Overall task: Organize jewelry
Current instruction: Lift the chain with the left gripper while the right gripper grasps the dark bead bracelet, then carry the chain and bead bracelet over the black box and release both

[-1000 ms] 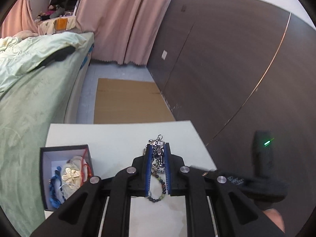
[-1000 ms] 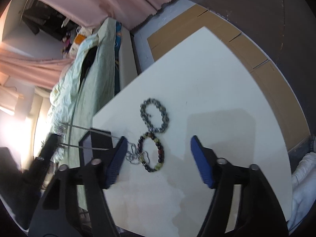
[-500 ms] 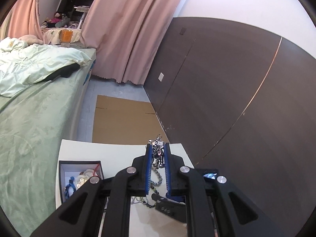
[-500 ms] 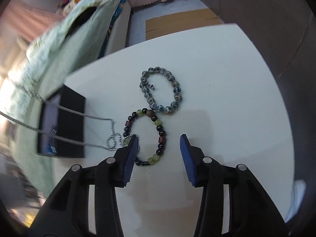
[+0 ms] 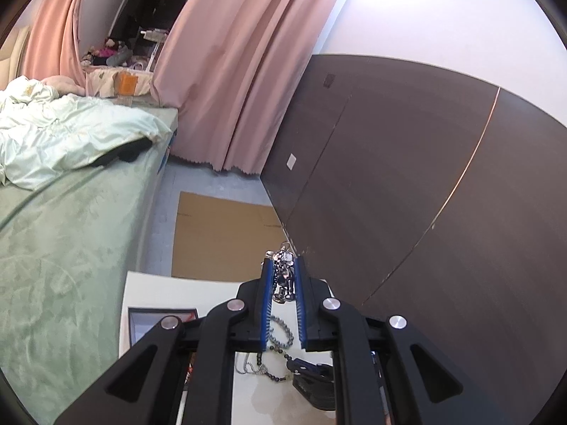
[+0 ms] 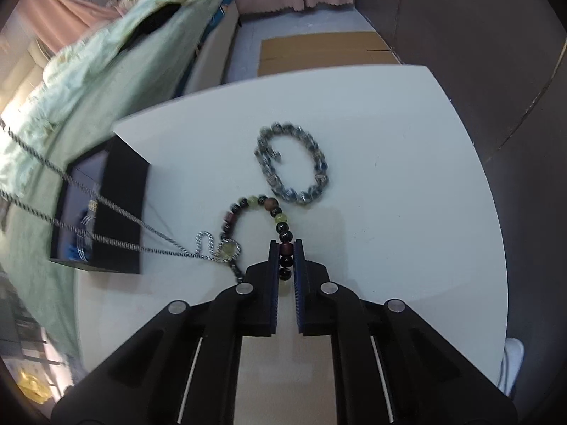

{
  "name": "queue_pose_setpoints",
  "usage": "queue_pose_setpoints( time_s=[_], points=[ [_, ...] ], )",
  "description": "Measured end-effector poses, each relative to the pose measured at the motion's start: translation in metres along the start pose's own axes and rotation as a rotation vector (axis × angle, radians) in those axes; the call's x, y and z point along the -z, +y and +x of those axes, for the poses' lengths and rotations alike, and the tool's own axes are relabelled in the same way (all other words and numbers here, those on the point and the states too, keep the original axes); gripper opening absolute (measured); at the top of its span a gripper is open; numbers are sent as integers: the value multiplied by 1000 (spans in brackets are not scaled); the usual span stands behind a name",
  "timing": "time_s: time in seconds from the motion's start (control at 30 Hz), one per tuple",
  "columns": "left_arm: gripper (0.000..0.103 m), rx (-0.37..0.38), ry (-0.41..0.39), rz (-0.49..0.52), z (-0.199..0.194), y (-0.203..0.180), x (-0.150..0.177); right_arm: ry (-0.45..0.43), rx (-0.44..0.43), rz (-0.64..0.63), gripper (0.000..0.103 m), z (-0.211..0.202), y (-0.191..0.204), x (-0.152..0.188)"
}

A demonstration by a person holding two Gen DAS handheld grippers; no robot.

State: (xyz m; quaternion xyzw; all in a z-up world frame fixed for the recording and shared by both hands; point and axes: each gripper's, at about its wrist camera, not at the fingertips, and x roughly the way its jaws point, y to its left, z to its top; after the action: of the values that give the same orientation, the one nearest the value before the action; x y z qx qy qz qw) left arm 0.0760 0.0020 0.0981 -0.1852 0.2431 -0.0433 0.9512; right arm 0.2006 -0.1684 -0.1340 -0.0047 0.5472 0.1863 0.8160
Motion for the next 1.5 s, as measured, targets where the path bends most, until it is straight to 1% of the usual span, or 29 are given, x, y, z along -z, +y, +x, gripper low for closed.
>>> queue_pose_setpoints(
  time_s=[0.13,0.2,0.33,0.5,0.6,0.73,0.9,1.0,1.2,1.3,1.5],
  points=[
    [10,-28,-21,14,-10,-3,-21,-21,-148,65,9,-16,-11,-7],
    [10,-34,-32,22,-17,-6,-31,-23,-207,85,9,-20,-15,-9],
    [10,-78,-72,73,-39,-19,-55,-19,-311,122,9,-24,-24,-13],
    [10,-119,-113,107,-61,-27,-77,-30,-366,145,9,-30,-30,-19],
    [10,-149,-129,125,-73,-31,-86,-50,-386,147,9,-36,-24,-20],
    [10,-175,-139,142,-82,-32,-93,-79,-421,152,9,-47,-21,-21],
    [10,-200,-146,160,-88,-32,-98,-88,-446,148,9,-51,-15,-21],
    [10,-219,-139,163,-84,-27,-95,-86,-453,134,9,-52,-8,-19],
    [10,-238,-99,116,-62,-1,-77,-99,-463,114,9,-55,1,-17],
    [10,-226,-69,86,-44,12,-62,-100,-457,109,9,-54,4,-16],
    [10,-200,5,8,-6,39,-21,-117,-462,118,9,-57,5,-17]
  ],
)
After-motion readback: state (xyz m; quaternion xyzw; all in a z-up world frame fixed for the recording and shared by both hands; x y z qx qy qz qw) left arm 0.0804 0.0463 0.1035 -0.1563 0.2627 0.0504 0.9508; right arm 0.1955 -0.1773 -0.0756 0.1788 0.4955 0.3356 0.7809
